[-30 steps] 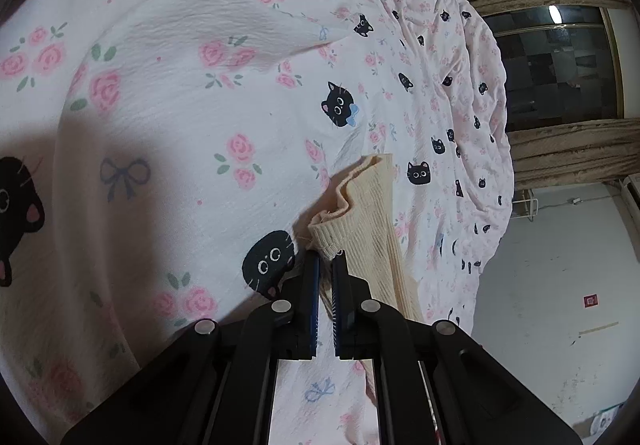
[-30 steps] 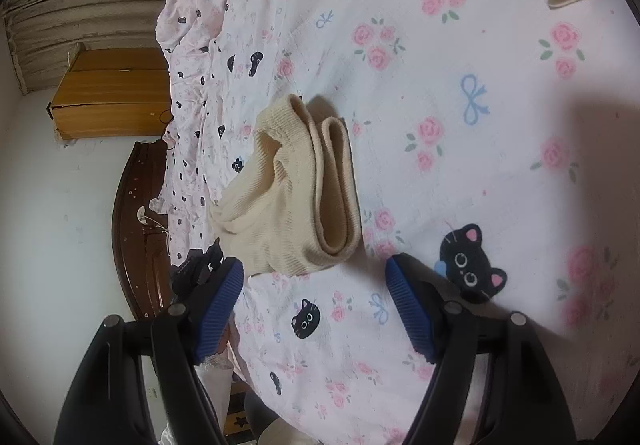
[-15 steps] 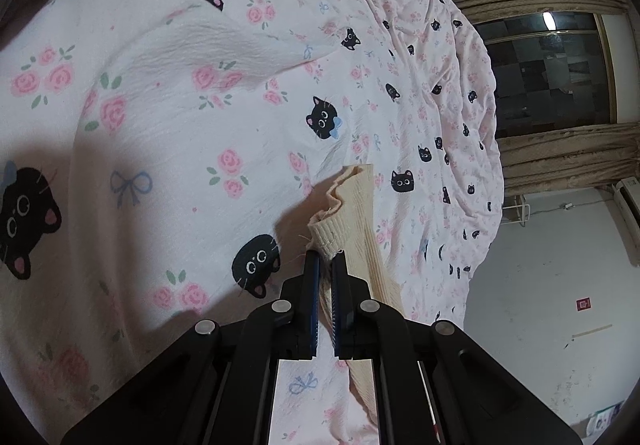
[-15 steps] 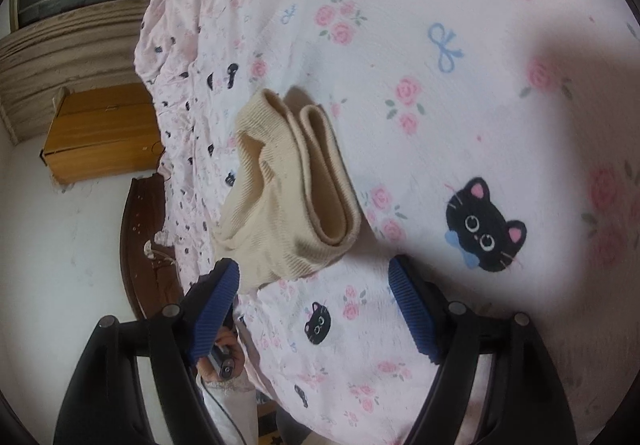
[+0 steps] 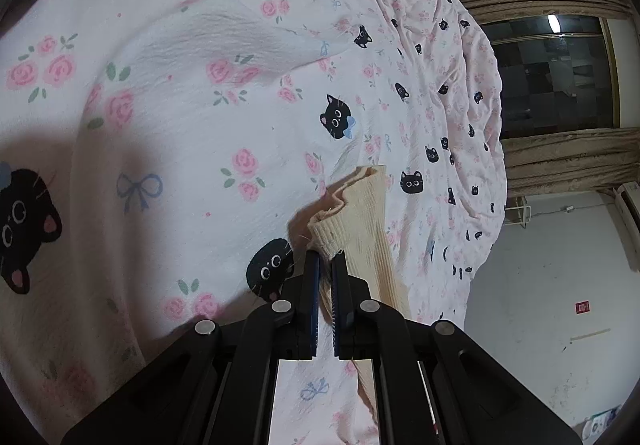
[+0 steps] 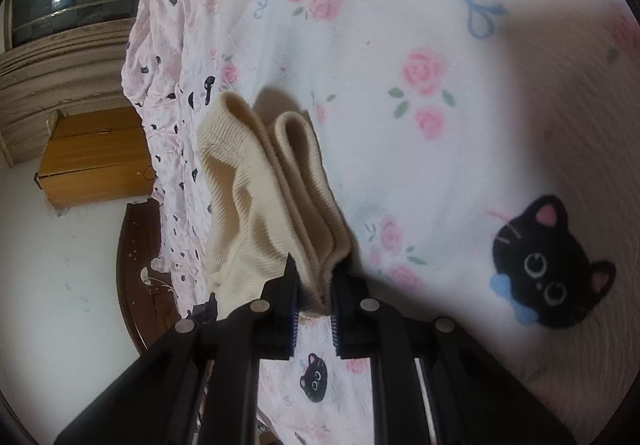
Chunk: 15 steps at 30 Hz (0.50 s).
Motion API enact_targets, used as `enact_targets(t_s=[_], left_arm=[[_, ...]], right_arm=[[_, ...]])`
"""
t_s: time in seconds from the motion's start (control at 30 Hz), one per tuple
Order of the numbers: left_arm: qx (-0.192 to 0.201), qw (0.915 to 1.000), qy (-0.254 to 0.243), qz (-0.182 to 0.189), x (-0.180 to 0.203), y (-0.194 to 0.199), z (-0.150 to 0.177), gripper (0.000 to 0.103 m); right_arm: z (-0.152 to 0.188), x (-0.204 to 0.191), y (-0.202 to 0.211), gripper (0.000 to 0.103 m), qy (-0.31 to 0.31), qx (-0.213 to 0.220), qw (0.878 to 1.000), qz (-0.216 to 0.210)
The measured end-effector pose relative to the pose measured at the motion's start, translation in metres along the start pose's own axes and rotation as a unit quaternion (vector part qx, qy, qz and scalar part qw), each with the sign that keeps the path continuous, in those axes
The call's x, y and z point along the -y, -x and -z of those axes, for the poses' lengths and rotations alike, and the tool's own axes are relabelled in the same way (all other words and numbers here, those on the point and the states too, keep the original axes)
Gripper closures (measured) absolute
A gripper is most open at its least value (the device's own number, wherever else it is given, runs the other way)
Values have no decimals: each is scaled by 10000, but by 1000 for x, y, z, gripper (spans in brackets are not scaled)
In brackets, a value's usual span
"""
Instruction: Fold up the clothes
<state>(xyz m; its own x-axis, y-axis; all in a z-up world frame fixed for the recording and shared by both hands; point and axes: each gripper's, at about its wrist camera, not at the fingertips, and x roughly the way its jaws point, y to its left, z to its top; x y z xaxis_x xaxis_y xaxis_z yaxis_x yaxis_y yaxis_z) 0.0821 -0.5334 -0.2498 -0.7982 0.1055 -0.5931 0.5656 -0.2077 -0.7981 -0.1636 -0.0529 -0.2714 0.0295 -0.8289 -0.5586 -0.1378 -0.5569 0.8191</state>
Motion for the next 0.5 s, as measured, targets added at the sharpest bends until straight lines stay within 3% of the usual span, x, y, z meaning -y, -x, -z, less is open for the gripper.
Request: enact_targets(t_s=[0.2,0.5], left_arm=[[70,9999,-117,72,7,11,0,99],[132,9992,-330,168,22,31,10,99]], right_arm=[[3,-5,21,90,207,246,9995,36],[10,-16,51,90,298,352,9986,-259]])
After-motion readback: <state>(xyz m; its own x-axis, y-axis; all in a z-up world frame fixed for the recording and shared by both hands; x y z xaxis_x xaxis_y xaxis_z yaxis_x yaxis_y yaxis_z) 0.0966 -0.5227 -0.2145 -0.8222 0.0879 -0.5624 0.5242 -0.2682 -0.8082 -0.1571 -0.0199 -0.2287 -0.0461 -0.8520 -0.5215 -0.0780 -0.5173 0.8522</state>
